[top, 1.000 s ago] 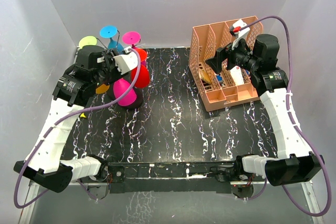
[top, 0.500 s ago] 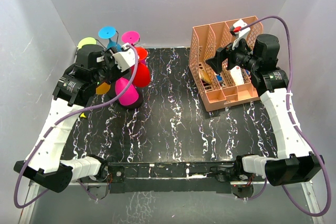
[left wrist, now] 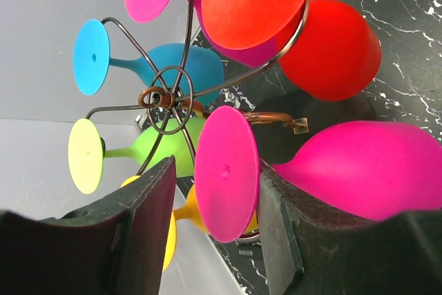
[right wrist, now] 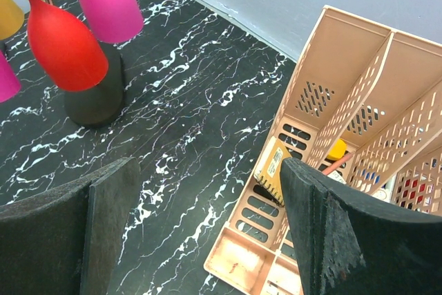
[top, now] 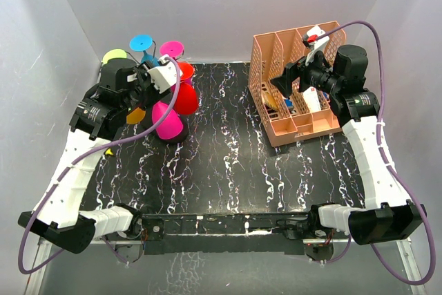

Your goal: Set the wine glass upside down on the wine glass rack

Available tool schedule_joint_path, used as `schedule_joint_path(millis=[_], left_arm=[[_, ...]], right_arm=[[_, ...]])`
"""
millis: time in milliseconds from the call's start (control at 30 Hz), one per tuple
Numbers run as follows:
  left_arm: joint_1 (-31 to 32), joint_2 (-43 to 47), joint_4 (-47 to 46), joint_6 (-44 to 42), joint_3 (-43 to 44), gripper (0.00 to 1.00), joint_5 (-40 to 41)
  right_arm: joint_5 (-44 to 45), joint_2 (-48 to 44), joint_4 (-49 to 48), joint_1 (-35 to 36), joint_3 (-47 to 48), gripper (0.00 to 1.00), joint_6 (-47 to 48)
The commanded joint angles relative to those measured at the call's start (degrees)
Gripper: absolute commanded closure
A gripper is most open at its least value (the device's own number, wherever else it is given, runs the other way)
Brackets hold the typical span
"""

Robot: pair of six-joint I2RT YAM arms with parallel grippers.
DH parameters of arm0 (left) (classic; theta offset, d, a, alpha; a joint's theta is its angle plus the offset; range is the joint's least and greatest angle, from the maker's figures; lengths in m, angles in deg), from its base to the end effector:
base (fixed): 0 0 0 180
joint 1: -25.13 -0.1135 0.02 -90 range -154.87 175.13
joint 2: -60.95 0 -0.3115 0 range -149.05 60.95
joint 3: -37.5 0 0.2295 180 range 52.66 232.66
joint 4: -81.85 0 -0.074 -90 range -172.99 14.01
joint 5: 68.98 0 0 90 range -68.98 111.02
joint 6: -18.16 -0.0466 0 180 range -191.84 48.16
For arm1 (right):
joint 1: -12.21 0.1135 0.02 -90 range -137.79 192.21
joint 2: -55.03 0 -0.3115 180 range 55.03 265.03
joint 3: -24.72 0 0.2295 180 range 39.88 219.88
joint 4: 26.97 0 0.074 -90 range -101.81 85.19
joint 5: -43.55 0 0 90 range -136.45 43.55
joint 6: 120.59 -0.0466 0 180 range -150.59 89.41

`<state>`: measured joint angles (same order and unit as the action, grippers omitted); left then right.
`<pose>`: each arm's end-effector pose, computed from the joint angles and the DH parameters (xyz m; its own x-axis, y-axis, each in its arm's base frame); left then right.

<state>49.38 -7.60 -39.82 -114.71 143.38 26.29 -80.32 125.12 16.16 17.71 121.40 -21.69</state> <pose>0.1850 -0.0786 0.4994 -0.0144 0.7495 -0.6618 0.4647 0.5911 0.6593 0.2236 0.0476 0.4770 -0.1854 -0.1469 -0.9716 -0.6479 0.7617 0.0084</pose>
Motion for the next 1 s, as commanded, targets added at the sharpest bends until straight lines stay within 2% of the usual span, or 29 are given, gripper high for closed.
schedule_joint_path(millis=[0,433,967], left_arm=[[0.29,1.18,-2.21,2.02,-0.99,0.54,-0.22],[0.26,1.52,-5.35,6.11,-3.34,0.55,0.46],[0.27,1.76,-6.31,9.28,-1.02,0.55,1.46]], right_arm=[[-0.84,-0.88,-3.88,-0.47,0.33,0.09,-0.47],[-1.03,-1.17,-4.17,-0.66,-0.34,0.09,-0.56],[-1.39,-1.4,-4.67,-0.99,-0.91,0.09,-0.91]])
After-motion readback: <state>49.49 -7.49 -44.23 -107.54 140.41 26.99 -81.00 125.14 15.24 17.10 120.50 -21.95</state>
